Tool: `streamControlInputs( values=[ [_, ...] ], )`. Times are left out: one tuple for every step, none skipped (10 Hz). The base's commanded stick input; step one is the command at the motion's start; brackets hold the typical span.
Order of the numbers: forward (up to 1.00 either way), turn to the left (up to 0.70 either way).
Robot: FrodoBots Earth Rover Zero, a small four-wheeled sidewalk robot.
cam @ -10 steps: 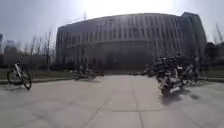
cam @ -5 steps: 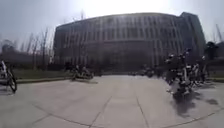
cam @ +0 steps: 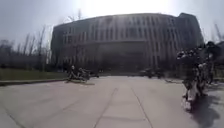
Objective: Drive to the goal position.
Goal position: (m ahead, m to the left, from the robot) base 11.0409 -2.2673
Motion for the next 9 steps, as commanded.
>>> streamControlInputs(
  values=[
    [1.00,0.00],
    [1.00,0.00],
    [1.00,0.00],
    [1.00,0.00],
    [1.00,0.00],
    [1.00,0.00],
    [1.00,0.00],
    [1.00,0.00],
    [1.00,0.00]
  ],
)
